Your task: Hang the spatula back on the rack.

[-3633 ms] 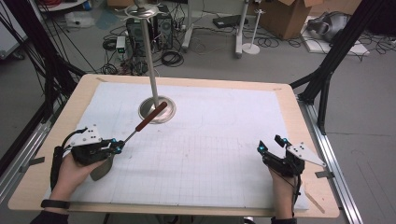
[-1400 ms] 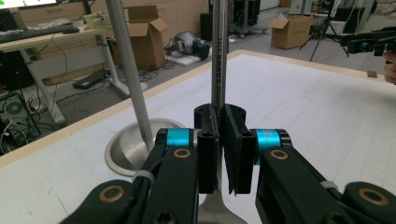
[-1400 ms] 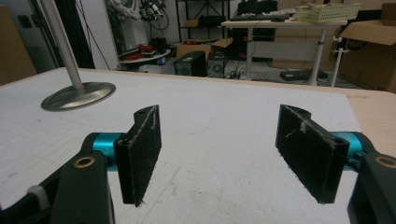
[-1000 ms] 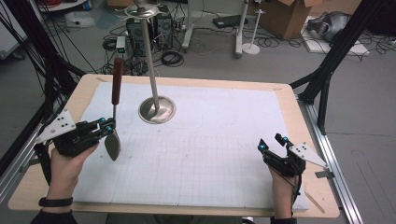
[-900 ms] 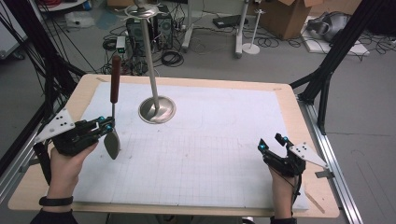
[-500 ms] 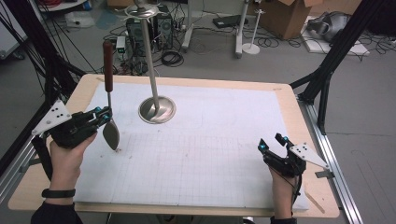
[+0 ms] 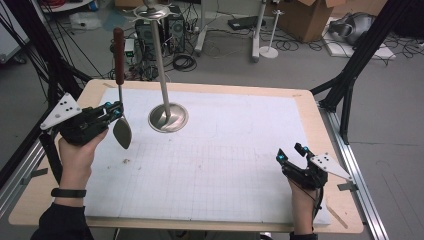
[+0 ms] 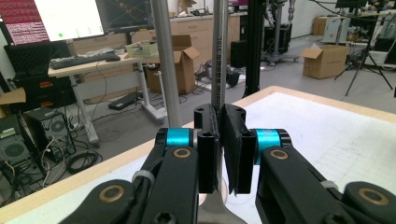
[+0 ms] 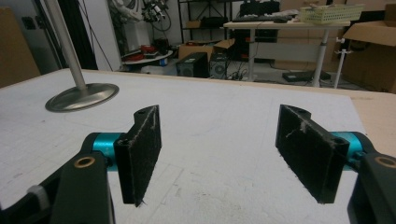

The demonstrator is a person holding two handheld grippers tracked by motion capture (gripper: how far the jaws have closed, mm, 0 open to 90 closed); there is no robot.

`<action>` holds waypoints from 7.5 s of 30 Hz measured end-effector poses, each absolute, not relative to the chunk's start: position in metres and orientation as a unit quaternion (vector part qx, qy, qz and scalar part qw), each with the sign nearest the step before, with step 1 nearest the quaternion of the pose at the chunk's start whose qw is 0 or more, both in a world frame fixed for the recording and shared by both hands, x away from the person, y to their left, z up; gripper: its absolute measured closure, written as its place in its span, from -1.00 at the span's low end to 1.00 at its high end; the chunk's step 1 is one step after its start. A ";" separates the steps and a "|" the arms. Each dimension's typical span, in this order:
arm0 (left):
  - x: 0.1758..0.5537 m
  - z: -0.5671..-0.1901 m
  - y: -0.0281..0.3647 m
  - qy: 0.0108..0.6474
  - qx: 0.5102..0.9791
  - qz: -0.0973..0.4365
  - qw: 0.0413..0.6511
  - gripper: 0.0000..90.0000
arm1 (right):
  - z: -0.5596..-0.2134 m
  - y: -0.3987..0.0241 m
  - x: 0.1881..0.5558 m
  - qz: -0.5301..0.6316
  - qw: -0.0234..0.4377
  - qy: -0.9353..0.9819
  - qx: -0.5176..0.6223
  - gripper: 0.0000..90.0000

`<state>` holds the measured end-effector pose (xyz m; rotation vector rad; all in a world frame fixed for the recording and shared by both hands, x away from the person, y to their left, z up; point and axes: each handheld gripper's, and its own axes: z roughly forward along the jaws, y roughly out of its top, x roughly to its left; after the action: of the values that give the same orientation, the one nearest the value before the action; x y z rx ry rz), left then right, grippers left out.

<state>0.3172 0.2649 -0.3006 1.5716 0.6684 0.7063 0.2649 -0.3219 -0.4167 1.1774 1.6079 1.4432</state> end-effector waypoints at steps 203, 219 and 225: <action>0.403 -0.297 0.252 0.327 0.694 0.263 0.585 0.63 | -0.420 -0.322 0.267 0.549 0.324 0.622 0.454 -0.32; 0.340 -0.309 0.264 0.317 0.696 0.317 0.561 -0.43 | -0.421 -0.322 0.267 0.552 0.315 0.630 0.446 -0.32; 0.312 -0.323 0.268 0.300 0.699 0.306 0.573 -0.49 | -0.420 -0.319 0.268 0.550 0.310 0.637 0.442 -0.32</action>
<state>0.3117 0.2678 -0.3228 1.6377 0.7025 0.7161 0.2678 -0.3192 -0.4196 1.1689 1.6841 1.4520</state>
